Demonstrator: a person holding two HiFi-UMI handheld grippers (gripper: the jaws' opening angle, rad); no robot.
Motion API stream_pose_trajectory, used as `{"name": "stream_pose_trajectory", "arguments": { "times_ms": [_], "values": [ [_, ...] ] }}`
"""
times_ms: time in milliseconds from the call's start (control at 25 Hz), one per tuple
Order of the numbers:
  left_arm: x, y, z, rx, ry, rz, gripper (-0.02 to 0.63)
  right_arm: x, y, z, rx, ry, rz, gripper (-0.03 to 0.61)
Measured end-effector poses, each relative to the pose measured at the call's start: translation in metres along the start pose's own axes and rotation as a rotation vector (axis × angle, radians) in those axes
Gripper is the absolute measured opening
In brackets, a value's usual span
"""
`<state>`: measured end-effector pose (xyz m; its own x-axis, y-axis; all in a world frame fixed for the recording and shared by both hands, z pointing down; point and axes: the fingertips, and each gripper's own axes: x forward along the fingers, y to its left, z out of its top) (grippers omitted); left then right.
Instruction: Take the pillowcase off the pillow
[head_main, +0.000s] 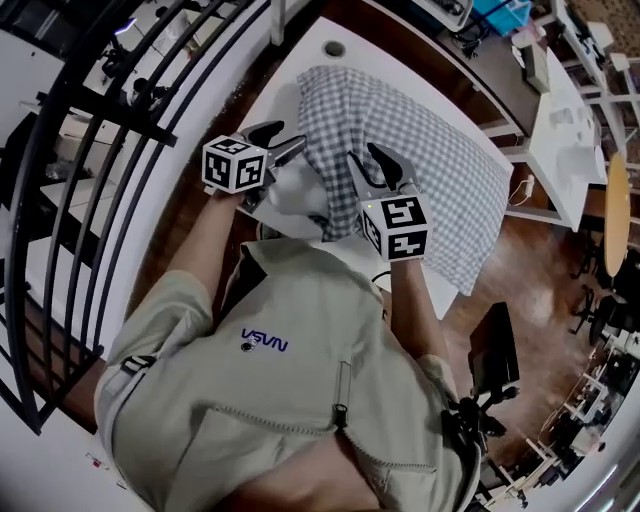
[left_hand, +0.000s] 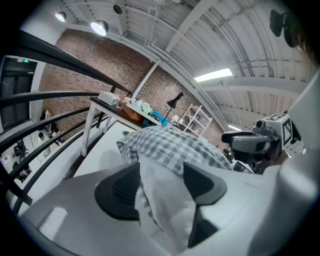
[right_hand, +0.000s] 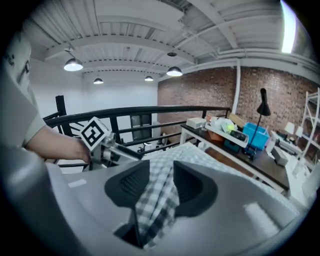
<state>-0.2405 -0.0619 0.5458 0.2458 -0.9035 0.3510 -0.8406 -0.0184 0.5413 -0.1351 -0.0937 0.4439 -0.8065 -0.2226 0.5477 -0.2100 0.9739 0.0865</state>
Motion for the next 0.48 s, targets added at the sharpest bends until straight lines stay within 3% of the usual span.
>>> {"name": "stream_pose_trajectory", "arguments": {
  "times_ms": [160,280,360,480],
  "values": [
    [0.013,-0.013,-0.010,-0.079,0.033,-0.093,0.272,0.046,-0.007,-0.009,-0.093,0.126,-0.008,0.198],
    [0.019,-0.031,-0.019,-0.100,0.085,-0.197,0.264,0.079,-0.002,-0.030,-0.190,0.267,-0.020,0.206],
    [0.023,-0.042,-0.025,-0.059,0.122,-0.218,0.258,0.085,-0.002,-0.037,-0.241,0.315,-0.031,0.161],
    [0.018,-0.045,-0.021,-0.001,0.112,-0.196,0.135,0.077,-0.003,-0.029,-0.241,0.287,-0.044,0.055]
  ]
}}
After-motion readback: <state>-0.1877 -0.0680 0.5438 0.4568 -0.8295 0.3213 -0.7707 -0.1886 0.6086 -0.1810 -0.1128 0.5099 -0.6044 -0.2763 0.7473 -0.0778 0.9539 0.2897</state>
